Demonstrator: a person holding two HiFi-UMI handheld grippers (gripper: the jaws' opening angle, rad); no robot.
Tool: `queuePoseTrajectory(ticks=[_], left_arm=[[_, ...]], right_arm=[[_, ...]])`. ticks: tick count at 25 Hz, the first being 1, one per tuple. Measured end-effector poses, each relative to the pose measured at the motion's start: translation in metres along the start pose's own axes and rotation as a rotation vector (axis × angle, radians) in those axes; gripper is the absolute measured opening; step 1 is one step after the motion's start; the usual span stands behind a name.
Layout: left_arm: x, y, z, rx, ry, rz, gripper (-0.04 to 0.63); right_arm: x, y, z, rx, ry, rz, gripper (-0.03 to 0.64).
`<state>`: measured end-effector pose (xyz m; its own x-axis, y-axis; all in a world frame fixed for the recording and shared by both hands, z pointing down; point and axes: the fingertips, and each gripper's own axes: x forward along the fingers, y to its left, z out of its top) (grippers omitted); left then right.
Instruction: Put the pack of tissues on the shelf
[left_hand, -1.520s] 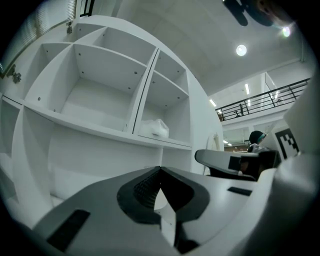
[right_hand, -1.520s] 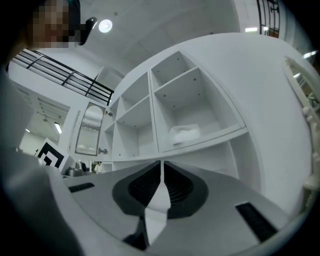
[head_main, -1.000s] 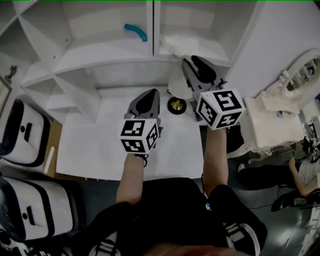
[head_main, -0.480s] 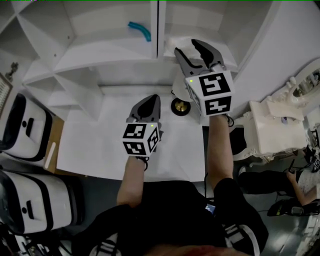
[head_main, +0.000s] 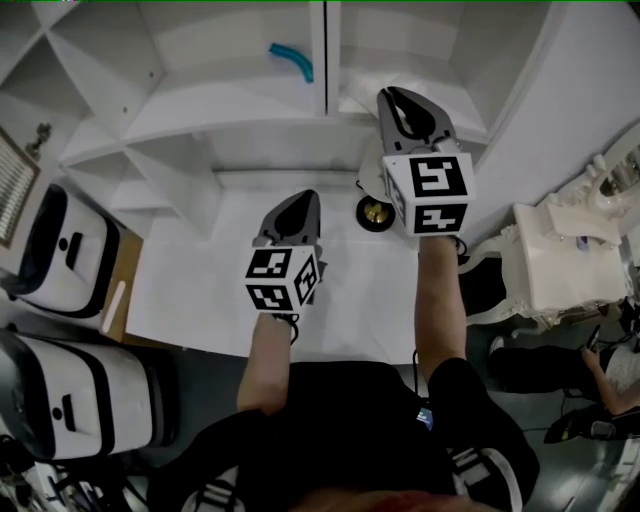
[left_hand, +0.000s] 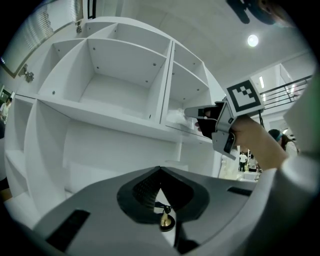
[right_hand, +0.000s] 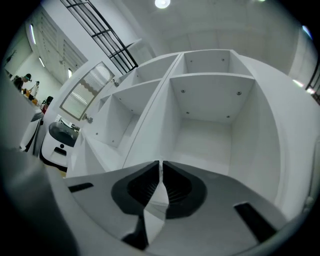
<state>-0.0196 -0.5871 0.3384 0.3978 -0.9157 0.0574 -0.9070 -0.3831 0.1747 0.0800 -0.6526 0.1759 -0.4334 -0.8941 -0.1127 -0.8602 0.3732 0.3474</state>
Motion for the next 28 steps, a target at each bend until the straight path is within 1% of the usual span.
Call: queuePoseTrajectory(ticks=[6, 10, 11, 12, 14, 15, 18, 20, 24, 28], left_arm=[[-0.004, -0.008, 0.002, 0.006, -0.008, -0.022, 0.011], [-0.011, -0.015, 0.006, -0.042, -0.027, -0.059, 0.011], [-0.013, -0.016, 0.008, -0.043, -0.031, -0.060, 0.011], [-0.016, -0.016, 0.009, -0.024, -0.033, -0.049, 0.011], [-0.023, -0.015, 0.012, 0.042, -0.033, -0.021, 0.011], [-0.026, -0.017, 0.014, 0.052, -0.037, -0.023, 0.011], [-0.038, -0.025, 0.018, -0.004, -0.053, -0.076, 0.011], [-0.046, -0.029, 0.019, -0.017, -0.053, -0.096, 0.011], [-0.069, -0.036, 0.023, -0.025, -0.062, -0.124, 0.011], [-0.096, -0.042, 0.021, -0.044, -0.061, -0.145, 0.011]], right_arm=[[-0.027, 0.000, 0.033, 0.070, -0.157, 0.031, 0.034], [-0.054, 0.003, 0.051, 0.125, -0.234, 0.069, 0.029], [-0.061, 0.004, 0.055, 0.141, -0.249, 0.078, 0.028], [-0.068, 0.006, 0.058, 0.153, -0.262, 0.089, 0.028], [-0.081, 0.013, 0.062, 0.169, -0.278, 0.106, 0.028], [-0.087, 0.016, 0.063, 0.178, -0.280, 0.109, 0.028], [-0.103, 0.025, 0.060, 0.216, -0.269, 0.107, 0.028], [-0.115, 0.028, 0.055, 0.263, -0.259, 0.094, 0.028], [-0.144, 0.037, 0.033, 0.379, -0.219, 0.043, 0.028], [-0.179, 0.055, 0.011, 0.430, -0.153, -0.010, 0.028]])
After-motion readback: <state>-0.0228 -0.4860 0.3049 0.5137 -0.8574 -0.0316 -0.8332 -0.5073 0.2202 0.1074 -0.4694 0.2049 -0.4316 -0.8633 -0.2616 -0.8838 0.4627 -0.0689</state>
